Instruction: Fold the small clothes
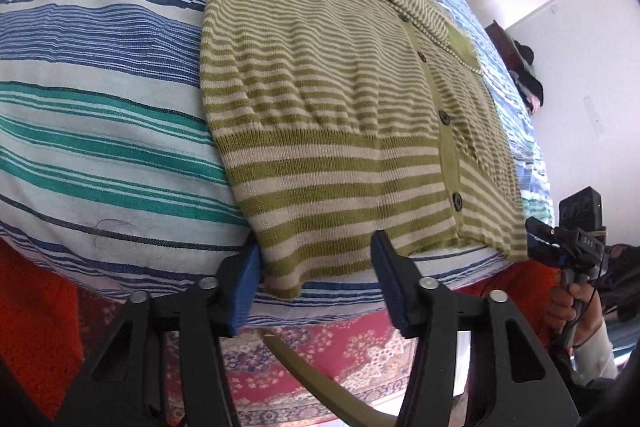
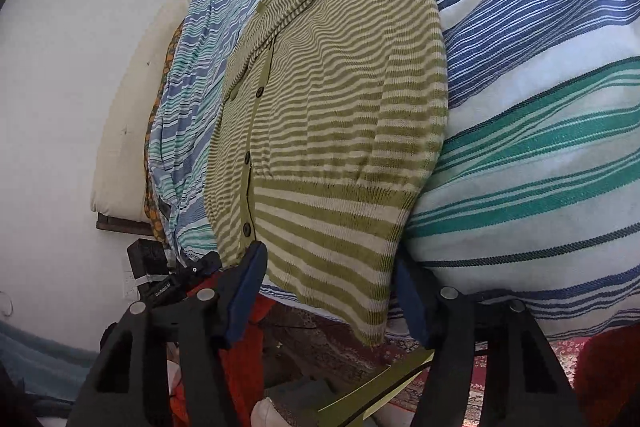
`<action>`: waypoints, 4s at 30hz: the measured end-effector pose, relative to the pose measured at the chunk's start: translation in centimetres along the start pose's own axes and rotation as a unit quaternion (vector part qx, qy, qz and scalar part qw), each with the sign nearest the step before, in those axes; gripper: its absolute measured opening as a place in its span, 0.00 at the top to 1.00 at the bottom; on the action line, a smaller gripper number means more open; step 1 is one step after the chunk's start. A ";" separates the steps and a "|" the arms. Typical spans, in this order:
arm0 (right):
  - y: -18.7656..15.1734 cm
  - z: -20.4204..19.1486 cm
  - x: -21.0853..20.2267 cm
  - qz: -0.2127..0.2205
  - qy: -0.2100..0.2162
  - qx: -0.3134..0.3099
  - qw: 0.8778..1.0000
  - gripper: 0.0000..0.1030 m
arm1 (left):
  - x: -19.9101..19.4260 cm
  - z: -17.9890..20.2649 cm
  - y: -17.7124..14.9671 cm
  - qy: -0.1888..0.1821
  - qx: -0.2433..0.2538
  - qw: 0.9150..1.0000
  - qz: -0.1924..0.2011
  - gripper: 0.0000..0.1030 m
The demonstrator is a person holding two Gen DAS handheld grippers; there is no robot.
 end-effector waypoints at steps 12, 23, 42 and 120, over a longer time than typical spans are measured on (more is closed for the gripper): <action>0.0 -4.5 -1.0 0.034 -0.008 -0.076 0.997 0.96 | -4.6 0.5 1.5 -0.040 -0.028 0.997 0.057 0.96; 10.0 -8.6 -2.0 0.117 -0.003 -0.112 0.987 0.96 | -5.4 1.0 15.1 -0.071 -0.075 0.989 0.103 0.96; 39.4 -5.4 9.3 0.154 -0.108 -0.122 0.974 0.90 | 7.7 5.6 41.2 0.108 -0.084 0.985 0.105 0.62; 16.5 5.7 -8.8 0.158 0.063 0.026 0.985 0.31 | 9.0 38.0 3.2 0.129 0.369 0.912 0.121 0.95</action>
Point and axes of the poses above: each gripper's, at about its wrist camera, not at the fingertips, and x roughly the way its jaws point, z to its right, y to its top, the point moved 1 cm from there along x, roughly the way its jaws point, and after that the axes turned 12 degrees about y, right-handed, at the moved point
